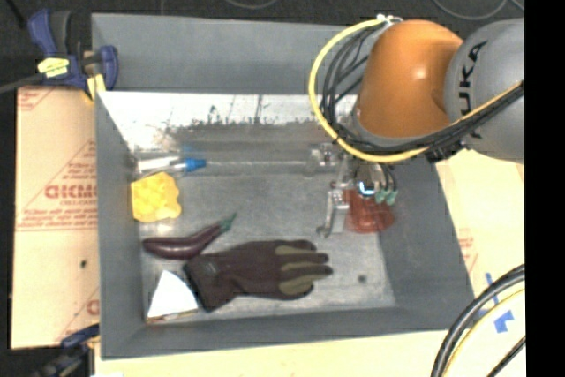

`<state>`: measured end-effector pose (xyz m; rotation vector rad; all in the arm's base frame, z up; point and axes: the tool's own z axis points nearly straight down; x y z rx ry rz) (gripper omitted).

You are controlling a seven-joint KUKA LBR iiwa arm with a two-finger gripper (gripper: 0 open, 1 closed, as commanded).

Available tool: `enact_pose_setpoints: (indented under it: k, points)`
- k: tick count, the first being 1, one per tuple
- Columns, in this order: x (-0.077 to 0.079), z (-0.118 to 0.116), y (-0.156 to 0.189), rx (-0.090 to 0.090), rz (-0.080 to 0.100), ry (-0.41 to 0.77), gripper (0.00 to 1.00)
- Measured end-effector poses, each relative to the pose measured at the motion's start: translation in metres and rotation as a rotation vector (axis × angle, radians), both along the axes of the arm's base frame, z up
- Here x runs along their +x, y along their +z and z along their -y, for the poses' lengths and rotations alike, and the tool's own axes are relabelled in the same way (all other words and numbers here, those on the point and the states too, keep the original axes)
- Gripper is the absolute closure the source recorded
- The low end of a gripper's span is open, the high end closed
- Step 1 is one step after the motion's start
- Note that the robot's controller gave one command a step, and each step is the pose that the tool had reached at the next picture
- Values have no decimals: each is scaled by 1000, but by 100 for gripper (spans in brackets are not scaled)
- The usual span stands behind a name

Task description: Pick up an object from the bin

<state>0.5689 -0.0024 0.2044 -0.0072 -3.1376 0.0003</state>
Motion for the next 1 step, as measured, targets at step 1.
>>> enact_pose_setpoints:
  k: [1]
  points:
    - [1, 0, 5, 0, 8, 0, 0]
